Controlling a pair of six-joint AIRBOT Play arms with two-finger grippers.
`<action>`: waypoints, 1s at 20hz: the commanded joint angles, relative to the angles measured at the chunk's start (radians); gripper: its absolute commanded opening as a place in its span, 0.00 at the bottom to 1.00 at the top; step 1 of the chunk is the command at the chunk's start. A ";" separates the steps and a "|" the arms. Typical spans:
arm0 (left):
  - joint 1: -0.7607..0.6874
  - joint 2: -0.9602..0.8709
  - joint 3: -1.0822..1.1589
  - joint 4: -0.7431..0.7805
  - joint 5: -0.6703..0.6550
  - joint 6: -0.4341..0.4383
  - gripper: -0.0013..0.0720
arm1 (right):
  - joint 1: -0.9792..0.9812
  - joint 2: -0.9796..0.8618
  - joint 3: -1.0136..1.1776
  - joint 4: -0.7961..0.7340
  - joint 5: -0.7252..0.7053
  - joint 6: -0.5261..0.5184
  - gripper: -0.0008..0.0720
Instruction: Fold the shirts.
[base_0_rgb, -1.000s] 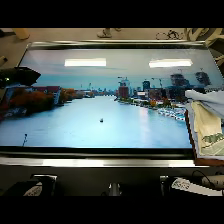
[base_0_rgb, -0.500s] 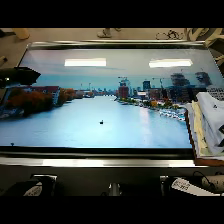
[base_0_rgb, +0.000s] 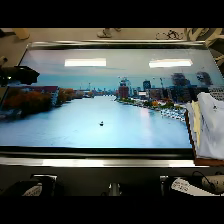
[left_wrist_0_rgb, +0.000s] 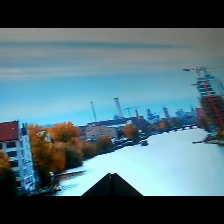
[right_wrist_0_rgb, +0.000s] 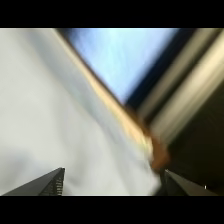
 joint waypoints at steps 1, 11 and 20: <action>-0.075 -0.151 0.132 0.378 -0.119 -0.157 0.05 | 0.209 0.000 0.241 0.089 -0.258 -0.063 0.96; -0.190 -0.262 -0.060 0.406 -0.174 -0.357 0.92 | 0.721 -0.297 0.233 0.337 0.018 0.129 0.94; -0.188 -0.273 -0.059 0.410 -0.159 -0.355 0.82 | 0.724 -0.307 0.234 0.340 0.006 0.129 0.94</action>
